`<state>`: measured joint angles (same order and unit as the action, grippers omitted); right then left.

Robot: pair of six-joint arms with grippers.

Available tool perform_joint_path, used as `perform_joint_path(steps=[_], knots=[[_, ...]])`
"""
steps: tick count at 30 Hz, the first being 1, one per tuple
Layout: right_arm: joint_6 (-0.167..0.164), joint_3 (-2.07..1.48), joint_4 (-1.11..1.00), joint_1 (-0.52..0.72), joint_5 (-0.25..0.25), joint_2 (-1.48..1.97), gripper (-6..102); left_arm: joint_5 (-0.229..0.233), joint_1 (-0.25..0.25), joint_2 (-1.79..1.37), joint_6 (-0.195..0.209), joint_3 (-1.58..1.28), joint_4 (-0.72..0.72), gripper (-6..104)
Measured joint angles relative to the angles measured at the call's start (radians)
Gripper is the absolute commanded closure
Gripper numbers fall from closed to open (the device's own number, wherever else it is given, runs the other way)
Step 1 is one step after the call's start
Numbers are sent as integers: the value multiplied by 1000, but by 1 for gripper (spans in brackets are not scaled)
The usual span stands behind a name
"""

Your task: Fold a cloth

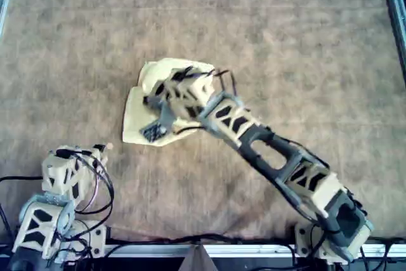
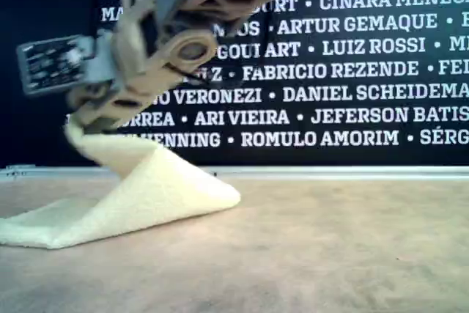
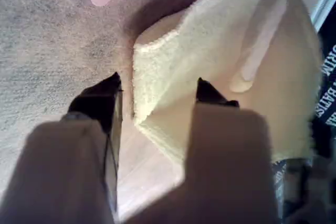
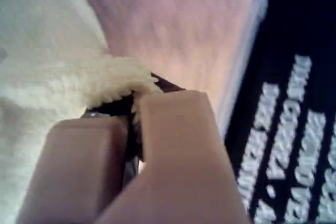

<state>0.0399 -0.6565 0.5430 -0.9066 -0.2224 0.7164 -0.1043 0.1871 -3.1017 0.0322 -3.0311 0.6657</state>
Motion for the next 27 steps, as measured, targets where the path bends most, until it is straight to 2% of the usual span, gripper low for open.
perform_joint_path(steps=[7,15,17,22,24,27], knots=[[-3,75,0,-80,0,-146,95,0,0,0,0,0,0,47],[-3,152,0,-87,0,-256,92,0,0,0,0,0,0,47],[-2,163,0,-87,0,-262,85,0,0,0,0,0,0,47],[-11,164,3,-87,2,-262,56,0,0,0,0,0,0,47],[-11,164,17,-87,2,-262,52,0,0,0,0,0,0,47],[-15,166,100,-86,2,-262,52,0,0,0,0,0,0,47]])
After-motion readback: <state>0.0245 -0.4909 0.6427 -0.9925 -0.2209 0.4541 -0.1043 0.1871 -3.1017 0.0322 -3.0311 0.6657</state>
